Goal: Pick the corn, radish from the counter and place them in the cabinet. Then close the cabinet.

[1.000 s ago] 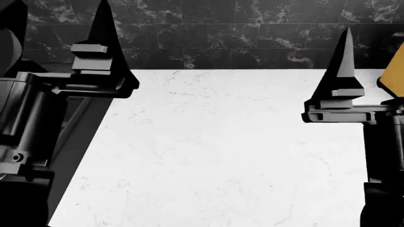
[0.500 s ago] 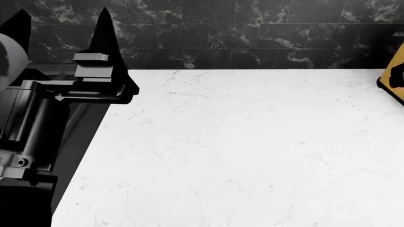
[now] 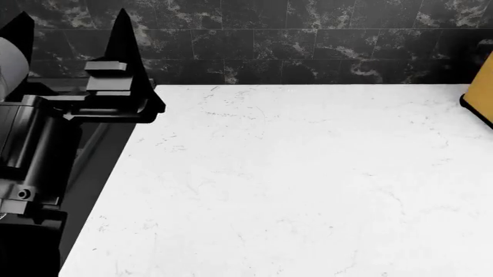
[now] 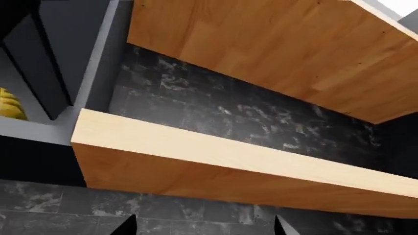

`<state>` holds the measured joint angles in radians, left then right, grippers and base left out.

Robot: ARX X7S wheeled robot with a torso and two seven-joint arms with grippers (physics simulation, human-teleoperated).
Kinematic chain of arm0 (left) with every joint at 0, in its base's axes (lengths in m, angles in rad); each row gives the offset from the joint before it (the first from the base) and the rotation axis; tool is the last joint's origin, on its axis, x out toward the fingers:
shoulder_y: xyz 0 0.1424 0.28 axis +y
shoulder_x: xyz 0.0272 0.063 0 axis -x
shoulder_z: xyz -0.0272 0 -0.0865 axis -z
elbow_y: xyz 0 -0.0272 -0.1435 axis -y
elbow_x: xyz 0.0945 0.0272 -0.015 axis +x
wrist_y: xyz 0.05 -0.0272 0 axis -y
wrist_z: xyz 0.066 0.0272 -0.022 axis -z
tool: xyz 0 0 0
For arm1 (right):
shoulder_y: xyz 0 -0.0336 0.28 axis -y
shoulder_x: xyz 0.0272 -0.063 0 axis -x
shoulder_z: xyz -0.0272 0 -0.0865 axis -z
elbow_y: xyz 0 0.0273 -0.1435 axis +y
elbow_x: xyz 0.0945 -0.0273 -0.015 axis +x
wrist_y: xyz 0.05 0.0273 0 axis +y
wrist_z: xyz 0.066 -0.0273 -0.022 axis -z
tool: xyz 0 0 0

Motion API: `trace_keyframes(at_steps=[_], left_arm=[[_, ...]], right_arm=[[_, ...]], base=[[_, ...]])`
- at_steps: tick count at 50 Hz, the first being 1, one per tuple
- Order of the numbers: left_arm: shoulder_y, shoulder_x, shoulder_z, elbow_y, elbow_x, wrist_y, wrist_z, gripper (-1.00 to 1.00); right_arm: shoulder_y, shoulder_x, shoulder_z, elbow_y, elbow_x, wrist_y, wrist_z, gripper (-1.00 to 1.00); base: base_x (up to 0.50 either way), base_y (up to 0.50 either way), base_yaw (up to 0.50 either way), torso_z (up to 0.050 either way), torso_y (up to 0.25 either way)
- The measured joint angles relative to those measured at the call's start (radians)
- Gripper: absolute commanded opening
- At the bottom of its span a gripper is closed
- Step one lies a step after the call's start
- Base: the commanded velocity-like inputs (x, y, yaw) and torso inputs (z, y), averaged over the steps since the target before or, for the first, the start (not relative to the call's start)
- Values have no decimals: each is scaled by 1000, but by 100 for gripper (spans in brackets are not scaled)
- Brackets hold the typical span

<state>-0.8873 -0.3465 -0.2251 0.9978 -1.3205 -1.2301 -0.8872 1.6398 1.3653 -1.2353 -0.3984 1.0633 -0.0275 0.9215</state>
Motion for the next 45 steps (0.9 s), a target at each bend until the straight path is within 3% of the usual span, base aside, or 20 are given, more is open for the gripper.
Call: trace_keyframes(at_steps=[21, 45], left_arm=[[40, -30, 9, -2, 29, 44, 17, 100], [72, -64, 9, -12, 38, 84, 25, 100]], right_arm=[[185, -179, 68, 259, -52, 174, -152, 100], [258, -413, 146, 563, -46, 74, -334, 100]], base=[[0, 0, 0, 0, 0], [0, 0, 1, 0, 0]])
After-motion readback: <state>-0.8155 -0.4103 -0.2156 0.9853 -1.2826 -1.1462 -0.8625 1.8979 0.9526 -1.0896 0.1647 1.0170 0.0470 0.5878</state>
